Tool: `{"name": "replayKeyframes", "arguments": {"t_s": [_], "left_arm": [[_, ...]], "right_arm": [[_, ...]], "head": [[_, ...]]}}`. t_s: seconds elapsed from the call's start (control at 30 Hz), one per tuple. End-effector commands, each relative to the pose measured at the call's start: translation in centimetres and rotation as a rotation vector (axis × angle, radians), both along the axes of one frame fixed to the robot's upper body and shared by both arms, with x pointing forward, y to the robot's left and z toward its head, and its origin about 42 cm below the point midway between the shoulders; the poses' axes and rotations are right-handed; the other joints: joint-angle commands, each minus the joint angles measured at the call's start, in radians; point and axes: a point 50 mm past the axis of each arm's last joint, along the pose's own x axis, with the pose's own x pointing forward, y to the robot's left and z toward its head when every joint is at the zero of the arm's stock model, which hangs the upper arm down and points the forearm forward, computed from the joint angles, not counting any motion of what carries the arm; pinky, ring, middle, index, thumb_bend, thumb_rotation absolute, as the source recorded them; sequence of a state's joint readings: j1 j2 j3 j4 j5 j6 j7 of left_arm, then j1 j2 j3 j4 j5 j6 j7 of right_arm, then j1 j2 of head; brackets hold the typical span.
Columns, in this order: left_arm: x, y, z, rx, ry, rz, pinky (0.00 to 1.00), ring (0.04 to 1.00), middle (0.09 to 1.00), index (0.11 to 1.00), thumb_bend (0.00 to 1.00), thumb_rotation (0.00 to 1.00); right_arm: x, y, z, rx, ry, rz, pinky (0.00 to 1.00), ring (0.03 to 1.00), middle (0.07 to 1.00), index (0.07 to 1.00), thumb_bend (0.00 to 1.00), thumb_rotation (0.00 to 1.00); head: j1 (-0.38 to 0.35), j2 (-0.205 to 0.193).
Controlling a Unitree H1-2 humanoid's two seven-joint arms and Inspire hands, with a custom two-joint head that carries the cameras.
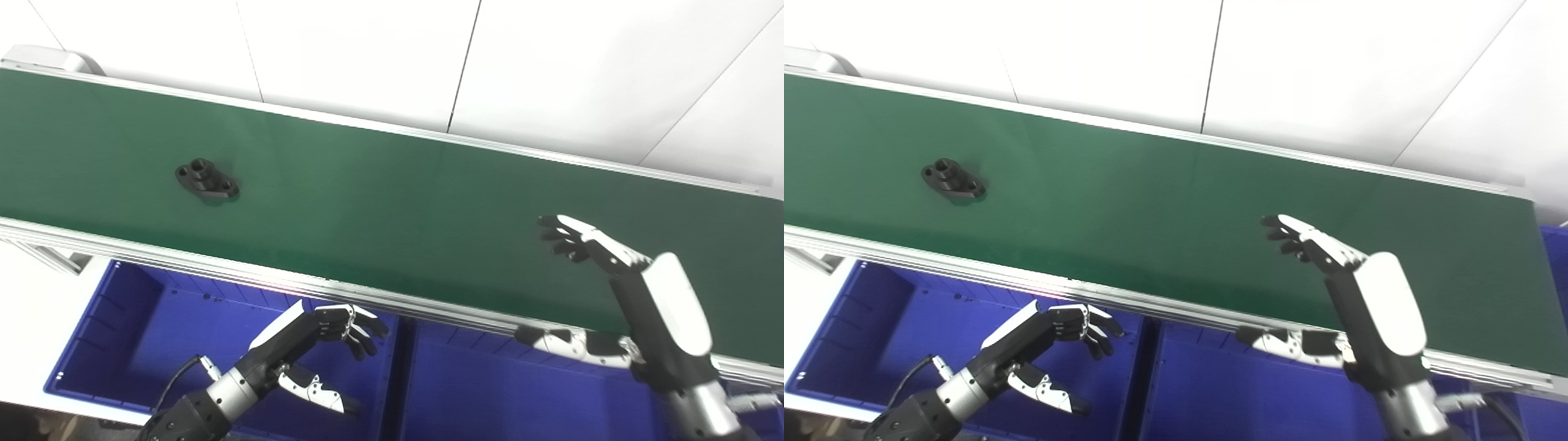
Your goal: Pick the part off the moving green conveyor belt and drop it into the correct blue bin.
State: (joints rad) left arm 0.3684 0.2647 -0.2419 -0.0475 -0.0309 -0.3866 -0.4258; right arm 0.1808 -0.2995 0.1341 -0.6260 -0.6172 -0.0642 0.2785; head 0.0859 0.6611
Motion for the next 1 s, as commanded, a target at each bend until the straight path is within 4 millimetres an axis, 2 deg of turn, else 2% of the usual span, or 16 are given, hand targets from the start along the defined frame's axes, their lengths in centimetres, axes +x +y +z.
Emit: {"name": "replayKeyframes", "arguments": {"t_s": [0.0,0.17,0.33,0.43,0.63,0.77,0.97], "left_arm": [[0.3,0.1,0.5,-0.016,-0.055,-0.003,0.51,0.593,0.709,0.676,0.78,0.15],[0.2,0.0,0.5,-0.019,-0.055,-0.003,0.51,0.591,0.708,0.673,0.79,0.15],[0.2,0.1,0.4,-0.019,-0.057,-0.010,0.51,0.591,0.713,0.675,0.78,0.15],[0.2,0.0,0.4,-0.013,-0.059,-0.012,0.51,0.590,0.713,0.674,0.79,0.16],[0.0,-0.3,0.4,-0.026,-0.057,-0.008,0.51,0.589,0.711,0.669,0.79,0.14],[-0.2,-0.3,0.4,-0.027,-0.049,-0.005,0.51,0.590,0.715,0.670,0.79,0.14],[-0.4,-0.3,0.3,-0.028,-0.050,-0.001,0.51,0.592,0.710,0.669,0.79,0.14]], "right_arm": [[0.9,0.9,0.8,-0.027,-0.070,0.012,0.61,0.688,0.738,0.799,0.69,0.20],[2.9,2.5,0.9,-0.050,-0.097,0.020,0.63,0.696,0.727,0.775,0.74,0.20],[5.2,5.2,1.8,-0.115,-0.111,0.044,0.66,0.719,0.743,0.762,0.77,0.15],[6.6,7.0,1.9,-0.152,-0.112,0.067,0.64,0.695,0.734,0.760,0.77,0.17],[8.7,9.5,0.6,-0.160,-0.058,0.069,0.66,0.716,0.742,0.765,0.81,0.14],[10.0,11.0,-0.6,-0.167,-0.040,0.068,0.63,0.700,0.737,0.758,0.82,0.15],[11.3,12.7,-0.7,-0.164,-0.012,0.065,0.64,0.704,0.741,0.768,0.81,0.15]], "head": [[0.002,-0.002],[0.006,0.000],[0.000,-0.001],[0.002,-0.004],[0.008,-0.004],[0.011,-0.003],[0.012,0.000]]}}
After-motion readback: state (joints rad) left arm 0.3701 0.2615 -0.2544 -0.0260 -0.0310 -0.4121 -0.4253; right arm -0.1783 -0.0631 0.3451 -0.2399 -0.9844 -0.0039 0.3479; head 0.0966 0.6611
